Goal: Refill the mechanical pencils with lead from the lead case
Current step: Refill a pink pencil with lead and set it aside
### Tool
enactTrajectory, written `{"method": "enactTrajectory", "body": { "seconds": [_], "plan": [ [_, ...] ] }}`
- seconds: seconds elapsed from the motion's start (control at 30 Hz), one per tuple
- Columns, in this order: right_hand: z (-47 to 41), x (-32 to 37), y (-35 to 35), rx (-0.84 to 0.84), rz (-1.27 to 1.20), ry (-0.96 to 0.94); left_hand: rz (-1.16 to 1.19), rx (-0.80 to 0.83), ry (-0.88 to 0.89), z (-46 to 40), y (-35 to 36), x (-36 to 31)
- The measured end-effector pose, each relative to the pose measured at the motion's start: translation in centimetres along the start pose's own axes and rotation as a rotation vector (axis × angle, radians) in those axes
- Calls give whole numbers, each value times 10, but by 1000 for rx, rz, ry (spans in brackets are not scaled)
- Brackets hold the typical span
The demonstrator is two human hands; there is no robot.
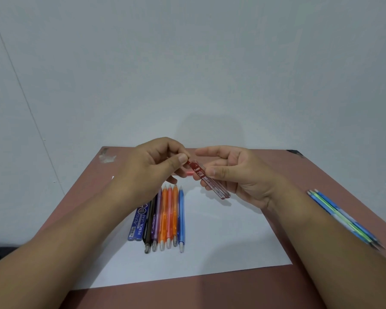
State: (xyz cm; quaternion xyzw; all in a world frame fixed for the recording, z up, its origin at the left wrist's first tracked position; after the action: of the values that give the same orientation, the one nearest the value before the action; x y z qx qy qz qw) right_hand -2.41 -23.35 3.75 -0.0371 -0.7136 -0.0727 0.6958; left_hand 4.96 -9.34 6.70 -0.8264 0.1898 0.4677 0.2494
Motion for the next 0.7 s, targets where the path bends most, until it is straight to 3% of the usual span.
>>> {"method": "enactTrajectory", "body": {
  "seconds": [0.2,0.5,0.7],
  "plan": [
    [-3,-4,6,53,-75,12,159,13,-125,1,6,8],
    [8,-17,11,161,79,180,141,-67,-189,1,1,15],
    [13,-21,13,257,10,256,171,-67,-237,5,5,18]
  ]
}}
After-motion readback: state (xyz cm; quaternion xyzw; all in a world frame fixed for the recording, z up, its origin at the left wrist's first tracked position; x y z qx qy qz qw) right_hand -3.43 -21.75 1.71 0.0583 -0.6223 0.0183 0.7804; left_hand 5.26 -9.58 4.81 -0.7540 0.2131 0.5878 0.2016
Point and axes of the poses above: each hand's wrist, its own z-axis away from the middle knuckle, its own y-axis out of the palm, x = y × z, the point moved 10 cm from there along -z, towards the middle knuckle, and after that the axes turned 3 degrees about -x, right-handed, at the moved point
